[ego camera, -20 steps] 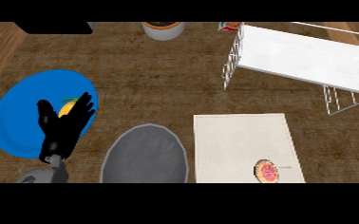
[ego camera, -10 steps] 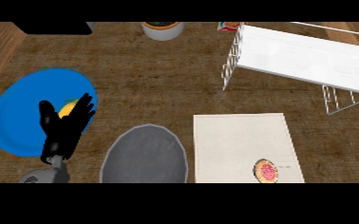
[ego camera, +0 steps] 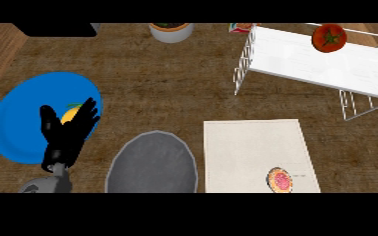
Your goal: Pick the tomato from the placemat and place it in the tiered shelf
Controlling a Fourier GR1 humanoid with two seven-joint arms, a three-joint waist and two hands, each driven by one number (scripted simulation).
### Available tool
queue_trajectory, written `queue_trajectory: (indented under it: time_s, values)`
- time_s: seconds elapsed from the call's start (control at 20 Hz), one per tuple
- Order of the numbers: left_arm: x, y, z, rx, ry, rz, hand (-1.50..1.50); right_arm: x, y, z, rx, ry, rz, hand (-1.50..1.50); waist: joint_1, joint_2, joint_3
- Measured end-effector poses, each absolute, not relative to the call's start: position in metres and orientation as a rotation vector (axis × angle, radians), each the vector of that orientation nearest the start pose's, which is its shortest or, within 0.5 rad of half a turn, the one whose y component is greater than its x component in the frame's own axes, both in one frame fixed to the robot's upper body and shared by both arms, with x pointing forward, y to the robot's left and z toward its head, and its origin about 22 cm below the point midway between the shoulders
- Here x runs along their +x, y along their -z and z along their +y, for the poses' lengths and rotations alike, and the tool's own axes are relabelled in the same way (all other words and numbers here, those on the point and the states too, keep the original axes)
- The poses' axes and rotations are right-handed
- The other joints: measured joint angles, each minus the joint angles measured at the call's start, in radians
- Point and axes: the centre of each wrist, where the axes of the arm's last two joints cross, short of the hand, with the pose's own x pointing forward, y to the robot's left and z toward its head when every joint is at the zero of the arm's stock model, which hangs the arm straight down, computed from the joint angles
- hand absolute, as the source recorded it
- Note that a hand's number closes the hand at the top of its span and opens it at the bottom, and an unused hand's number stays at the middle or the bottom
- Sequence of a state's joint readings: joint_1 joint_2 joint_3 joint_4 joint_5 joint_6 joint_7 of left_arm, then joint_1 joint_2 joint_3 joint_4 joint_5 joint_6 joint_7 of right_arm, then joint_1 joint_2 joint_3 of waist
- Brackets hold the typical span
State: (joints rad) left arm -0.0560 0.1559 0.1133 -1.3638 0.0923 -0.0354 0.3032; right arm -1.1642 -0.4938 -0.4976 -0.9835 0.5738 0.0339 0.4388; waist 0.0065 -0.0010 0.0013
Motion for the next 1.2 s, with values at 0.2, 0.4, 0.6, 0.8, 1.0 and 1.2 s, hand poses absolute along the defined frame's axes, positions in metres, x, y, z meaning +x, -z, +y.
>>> queue_trajectory:
  time_s: [0.2, 0.4, 0.6, 0.8, 1.0, 1.2]
  values:
    - [0.251, 0.023, 0.290, 0.091, -0.037, -1.123, 0.00, 0.407, -0.335, -0.334, -0.737, 0.127, -1.666, -1.50, 0.002, 0.000, 0.000]
    - [0.247, 0.025, 0.290, 0.090, -0.040, -1.125, 0.00, 0.397, -0.343, -0.356, -0.780, 0.269, -1.688, -1.50, 0.001, 0.001, -0.001]
    - [0.245, 0.028, 0.291, 0.085, -0.043, -1.127, 0.00, 0.380, -0.353, -0.387, -0.868, 0.391, -1.660, -1.50, -0.002, 0.000, -0.001]
    - [0.244, 0.029, 0.294, 0.089, -0.048, -1.120, 0.00, 0.355, -0.364, -0.425, -0.913, 0.537, -1.638, -1.50, -0.007, 0.000, -0.001]
    - [0.241, 0.027, 0.299, 0.091, -0.049, -1.117, 0.00, 0.326, -0.361, -0.468, -0.886, 0.637, -1.632, -1.50, -0.009, 0.000, -0.001]
    - [0.244, 0.029, 0.301, 0.096, -0.048, -1.113, 0.00, 0.296, -0.356, -0.502, -0.857, 0.638, -1.630, -1.50, -0.013, -0.001, -0.001]
